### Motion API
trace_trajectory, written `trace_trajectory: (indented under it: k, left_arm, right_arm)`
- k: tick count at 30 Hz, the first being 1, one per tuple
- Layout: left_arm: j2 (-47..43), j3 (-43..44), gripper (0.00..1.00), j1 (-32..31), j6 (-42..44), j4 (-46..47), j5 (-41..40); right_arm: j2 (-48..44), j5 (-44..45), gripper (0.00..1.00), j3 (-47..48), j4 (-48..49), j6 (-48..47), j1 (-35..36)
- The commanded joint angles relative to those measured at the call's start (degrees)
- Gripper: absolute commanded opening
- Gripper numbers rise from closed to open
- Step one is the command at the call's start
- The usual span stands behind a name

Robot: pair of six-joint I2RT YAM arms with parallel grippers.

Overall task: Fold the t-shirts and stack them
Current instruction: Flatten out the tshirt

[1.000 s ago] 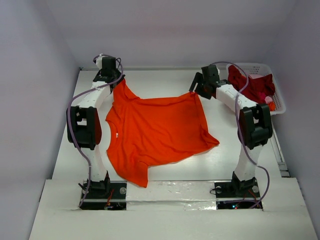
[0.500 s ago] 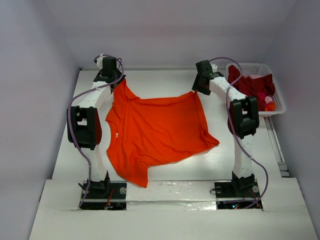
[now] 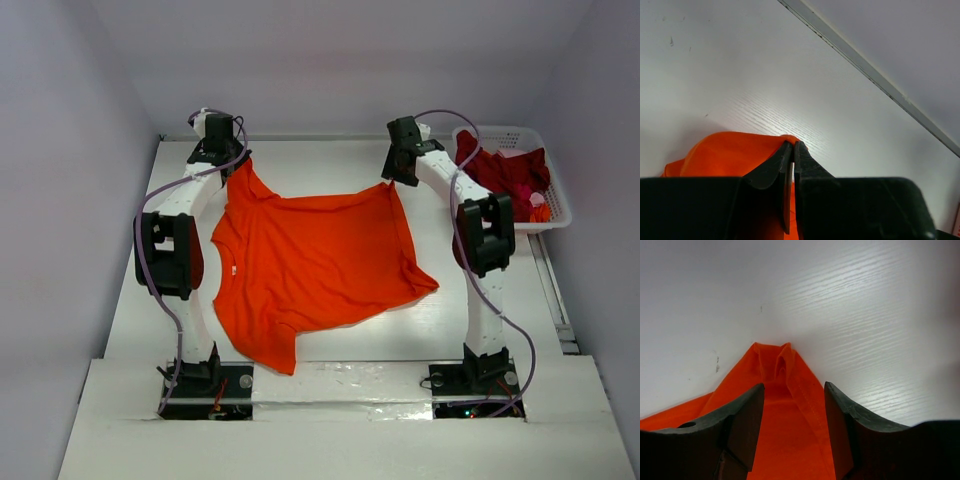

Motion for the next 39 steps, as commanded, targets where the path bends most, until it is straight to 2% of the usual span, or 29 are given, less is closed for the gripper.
trace_trajectory:
  k: [1, 5, 14, 20, 29, 39]
  left_arm:
    - [-3.3, -0.2, 0.0, -0.3, 0.3, 0.5, -0.1]
    - [-3.5, -0.7, 0.0, -0.3, 0.0, 0.7, 0.0]
    - [-3.8, -0.8, 0.0, -0.3, 0.0, 0.6, 0.1]
    - [-4.0, -1.6, 0.0, -0.3, 0.0, 0.8, 0.2]
    - [-4.4, -1.9, 0.0, -0.3, -0.1, 1.0, 0.4]
    - [-4.7, -1.9, 0.0, -0.3, 0.1, 0.8, 0.2]
  right_arm:
    - [1.4, 8.6, 0.57, 4.4, -3.0, -3.4, 2.2]
    - [3.1, 14.7, 0.57, 7.0, -5.0, -7.0, 3.7]
    - [5.7, 19.8, 0.56, 8.1, -6.0, -10.4, 6.1]
    - [7.8, 18.3, 0.53, 10.7, -7.0, -11.4, 8.1]
    - [9.8, 14.8, 0.56, 14.5, -7.1, -12.2, 9.2]
    - [11.8, 16.9, 0.56, 18.1, -11.3, -10.0, 9.2]
